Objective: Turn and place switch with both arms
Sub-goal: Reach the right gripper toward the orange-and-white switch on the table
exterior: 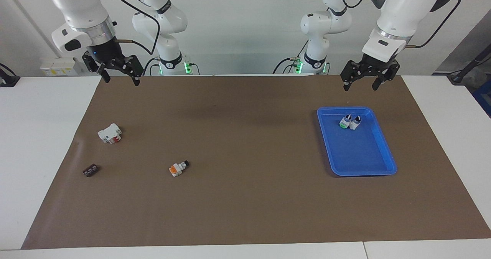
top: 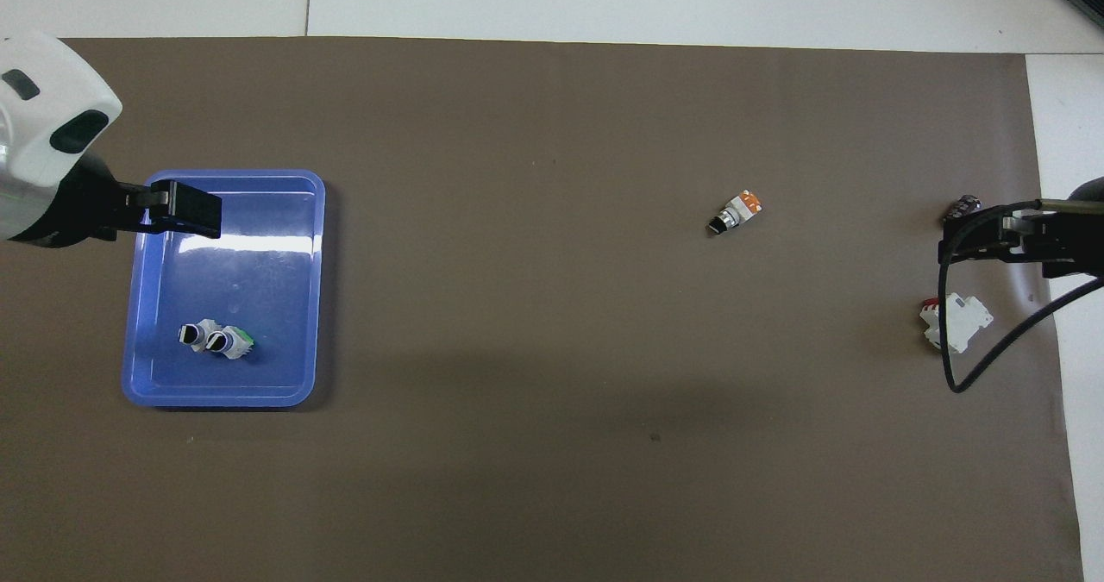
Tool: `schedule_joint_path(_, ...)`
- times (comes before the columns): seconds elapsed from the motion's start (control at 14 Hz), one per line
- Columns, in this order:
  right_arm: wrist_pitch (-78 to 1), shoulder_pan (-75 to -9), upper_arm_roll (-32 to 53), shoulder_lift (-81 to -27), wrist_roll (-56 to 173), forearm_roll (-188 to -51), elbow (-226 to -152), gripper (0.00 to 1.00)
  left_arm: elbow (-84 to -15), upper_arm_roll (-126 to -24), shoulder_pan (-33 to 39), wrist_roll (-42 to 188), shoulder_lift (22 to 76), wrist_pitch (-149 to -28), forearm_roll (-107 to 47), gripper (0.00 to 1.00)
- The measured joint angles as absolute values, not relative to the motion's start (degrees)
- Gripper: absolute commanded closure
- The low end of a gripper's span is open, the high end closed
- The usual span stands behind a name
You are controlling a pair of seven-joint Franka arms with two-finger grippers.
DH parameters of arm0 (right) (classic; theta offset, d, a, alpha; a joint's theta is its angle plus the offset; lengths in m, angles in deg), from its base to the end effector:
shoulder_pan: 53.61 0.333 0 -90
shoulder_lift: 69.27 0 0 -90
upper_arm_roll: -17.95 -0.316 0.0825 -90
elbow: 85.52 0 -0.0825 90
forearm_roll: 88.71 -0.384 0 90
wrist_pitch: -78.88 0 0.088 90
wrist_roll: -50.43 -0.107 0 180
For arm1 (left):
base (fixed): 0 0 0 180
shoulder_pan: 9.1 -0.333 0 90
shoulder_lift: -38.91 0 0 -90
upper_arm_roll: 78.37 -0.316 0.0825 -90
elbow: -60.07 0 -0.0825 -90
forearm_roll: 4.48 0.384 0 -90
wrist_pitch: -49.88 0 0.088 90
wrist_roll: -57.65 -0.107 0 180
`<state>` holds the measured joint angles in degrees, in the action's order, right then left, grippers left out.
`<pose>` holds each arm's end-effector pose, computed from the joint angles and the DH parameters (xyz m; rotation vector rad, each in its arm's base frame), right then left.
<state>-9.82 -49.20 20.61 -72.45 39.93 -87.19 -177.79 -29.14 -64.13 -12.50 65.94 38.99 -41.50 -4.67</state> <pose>0.5346 0.0127 0.6341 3.1079 -0.2384 -0.0067 0.5477 -0.1051 0.6324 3.1307 -0.0696 0.0554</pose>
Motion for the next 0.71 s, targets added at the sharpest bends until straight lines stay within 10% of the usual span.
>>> schedule_joint_path(0.71, -12.71, -49.2, 20.58, -72.7, 39.75, -87.66, -179.58, 0.0, -29.15, -64.05, -12.5, 65.94, 38.99, -41.44, -4.67, 0.0)
